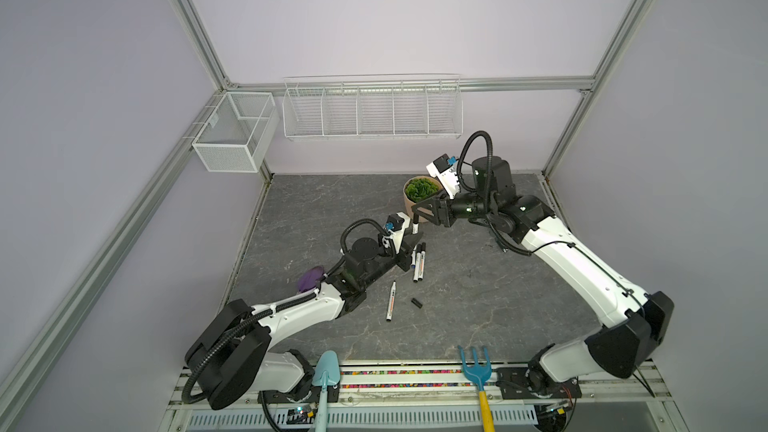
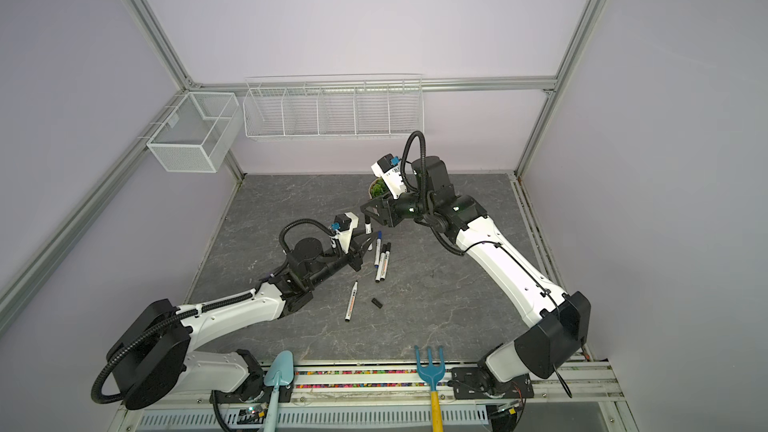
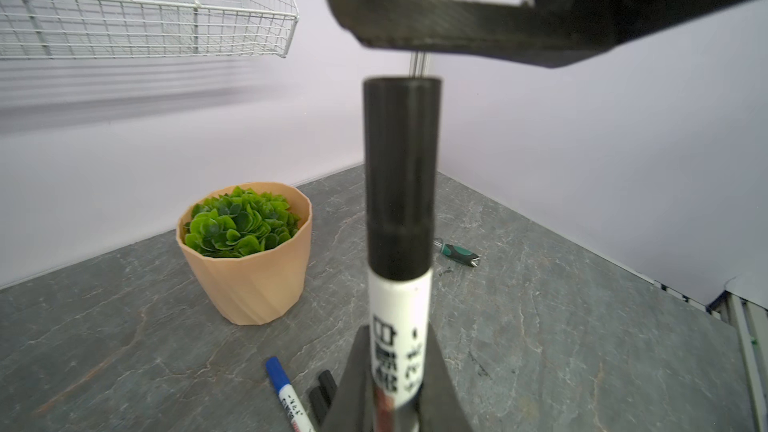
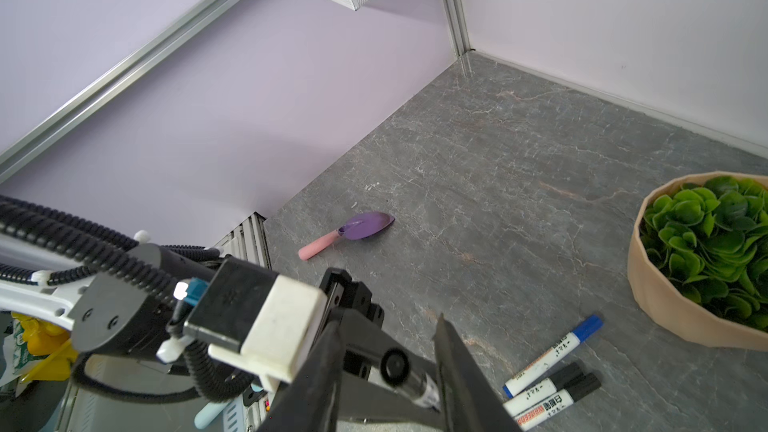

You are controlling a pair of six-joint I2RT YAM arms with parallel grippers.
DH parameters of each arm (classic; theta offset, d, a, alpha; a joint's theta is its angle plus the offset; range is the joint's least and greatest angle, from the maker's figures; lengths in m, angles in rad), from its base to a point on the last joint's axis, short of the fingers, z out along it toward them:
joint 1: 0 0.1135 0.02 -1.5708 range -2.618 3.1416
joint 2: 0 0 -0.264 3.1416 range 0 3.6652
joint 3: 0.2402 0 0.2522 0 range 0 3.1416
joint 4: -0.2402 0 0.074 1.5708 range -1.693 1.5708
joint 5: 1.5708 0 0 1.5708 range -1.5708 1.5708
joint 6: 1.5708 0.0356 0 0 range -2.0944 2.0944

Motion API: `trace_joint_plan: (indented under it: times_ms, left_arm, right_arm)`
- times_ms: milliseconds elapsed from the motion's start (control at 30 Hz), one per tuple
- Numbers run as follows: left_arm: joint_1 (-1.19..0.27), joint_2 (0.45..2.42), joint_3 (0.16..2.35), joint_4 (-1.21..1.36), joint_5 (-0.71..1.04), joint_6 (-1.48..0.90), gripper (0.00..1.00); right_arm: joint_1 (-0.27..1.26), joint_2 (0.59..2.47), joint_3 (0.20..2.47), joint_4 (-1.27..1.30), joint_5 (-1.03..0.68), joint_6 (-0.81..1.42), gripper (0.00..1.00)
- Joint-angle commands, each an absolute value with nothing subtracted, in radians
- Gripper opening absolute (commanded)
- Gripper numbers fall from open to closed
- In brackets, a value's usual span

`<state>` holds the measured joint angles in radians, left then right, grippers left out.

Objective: Insert the pens into the pen caps
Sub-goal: 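Move the open right gripper toward the capped marker held by the left gripper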

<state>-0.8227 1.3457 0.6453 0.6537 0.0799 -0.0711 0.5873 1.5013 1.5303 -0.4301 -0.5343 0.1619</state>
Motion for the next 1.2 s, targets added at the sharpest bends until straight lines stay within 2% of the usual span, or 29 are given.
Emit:
trace_joint_plan:
  times_ms: [0, 267, 467, 633, 733, 967, 1167]
  left_arm:
    - [-0.825, 1.358, 0.632, 0.682, 0.089, -0.093, 0.00]
    - [-0.825, 1.354, 0.641, 0.690, 0.076, -0.087, 0.00]
    - [-0.825, 1.361, 0.657, 0.692, 0.081, -0.091, 0.00]
    - [-0.824, 1.355, 0.673, 0.720, 0.083, -0.116, 0.00]
    - [-0.817, 1.350, 0.695, 0.758, 0.107, -0.171, 0.00]
    - [-0.749, 1.367, 0.783, 0.853, 0.276, -0.347, 0.00]
    - [-0.728, 1.377, 0.833, 0.819, 0.157, -0.247, 0.00]
  right_arm:
    - [0.601, 1.538, 1.552, -0.415, -0.533, 0.174, 0.39]
    - [0.612, 1.538, 1.509, -0.435, -0.529, 0.184, 0.37]
    - [0.614, 1.536, 1.486, -0.446, -0.521, 0.188, 0.29]
    - [0.611, 1.536, 1.457, -0.443, -0.521, 0.200, 0.16]
    - [0.601, 1.553, 1.441, -0.458, -0.537, 0.211, 0.14]
    - [0.540, 1.691, 1.436, -0.602, -0.664, 0.260, 0.09]
    - [0.540, 1.798, 1.459, -0.773, -0.756, 0.204, 0.07]
